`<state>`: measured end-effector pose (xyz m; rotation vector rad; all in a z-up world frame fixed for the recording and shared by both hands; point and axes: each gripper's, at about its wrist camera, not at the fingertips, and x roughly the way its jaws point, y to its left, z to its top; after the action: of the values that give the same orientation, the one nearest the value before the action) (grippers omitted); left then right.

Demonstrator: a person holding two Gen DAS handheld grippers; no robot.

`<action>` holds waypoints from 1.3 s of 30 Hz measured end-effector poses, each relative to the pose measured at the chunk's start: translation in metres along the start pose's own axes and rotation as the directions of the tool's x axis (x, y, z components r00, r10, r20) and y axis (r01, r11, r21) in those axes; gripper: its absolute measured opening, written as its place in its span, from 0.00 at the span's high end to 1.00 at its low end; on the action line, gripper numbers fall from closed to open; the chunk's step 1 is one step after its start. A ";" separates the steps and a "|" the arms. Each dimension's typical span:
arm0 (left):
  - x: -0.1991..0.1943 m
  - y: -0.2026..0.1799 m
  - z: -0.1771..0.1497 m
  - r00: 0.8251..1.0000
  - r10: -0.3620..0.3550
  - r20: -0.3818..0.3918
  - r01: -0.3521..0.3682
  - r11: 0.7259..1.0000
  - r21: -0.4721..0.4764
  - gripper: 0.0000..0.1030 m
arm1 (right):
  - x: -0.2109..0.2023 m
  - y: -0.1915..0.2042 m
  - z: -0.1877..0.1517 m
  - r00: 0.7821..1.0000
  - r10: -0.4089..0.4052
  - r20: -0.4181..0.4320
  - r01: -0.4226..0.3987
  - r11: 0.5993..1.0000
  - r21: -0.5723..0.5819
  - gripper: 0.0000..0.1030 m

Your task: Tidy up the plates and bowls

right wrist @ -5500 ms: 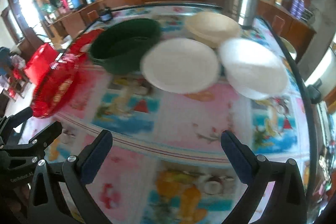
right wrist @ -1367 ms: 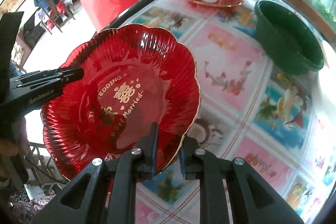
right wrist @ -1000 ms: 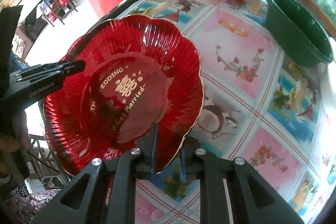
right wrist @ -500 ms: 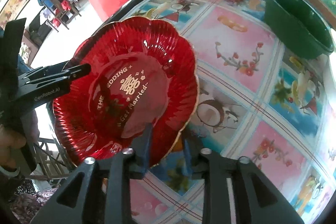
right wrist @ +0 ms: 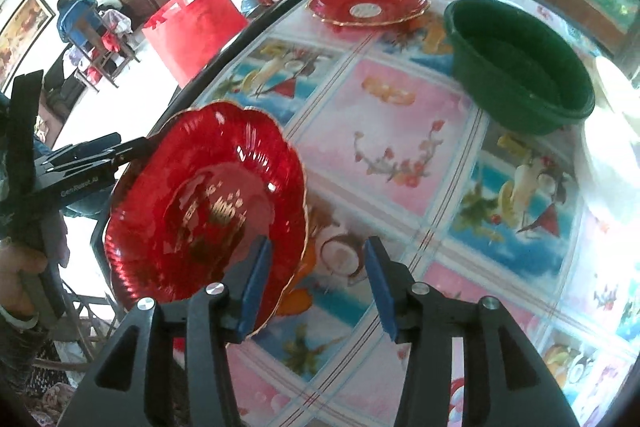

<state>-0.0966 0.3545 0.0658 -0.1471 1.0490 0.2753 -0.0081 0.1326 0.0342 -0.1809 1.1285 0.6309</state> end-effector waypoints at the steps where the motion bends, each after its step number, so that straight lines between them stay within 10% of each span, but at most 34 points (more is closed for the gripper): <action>1: 0.000 -0.001 0.004 1.000 -0.004 0.004 0.004 1.000 0.006 0.39 | 0.001 -0.001 0.000 1.000 -0.006 0.004 0.006 1.000 0.001 0.53; 39: 0.041 -0.044 0.127 0.995 -0.091 0.033 0.087 0.991 0.103 0.39 | 0.029 -0.047 0.114 0.997 -0.029 0.077 0.022 0.996 0.091 0.35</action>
<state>0.0410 0.3508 0.0918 -0.0964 1.0143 0.1428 0.1157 0.1559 0.0497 -0.0921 1.0756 0.5588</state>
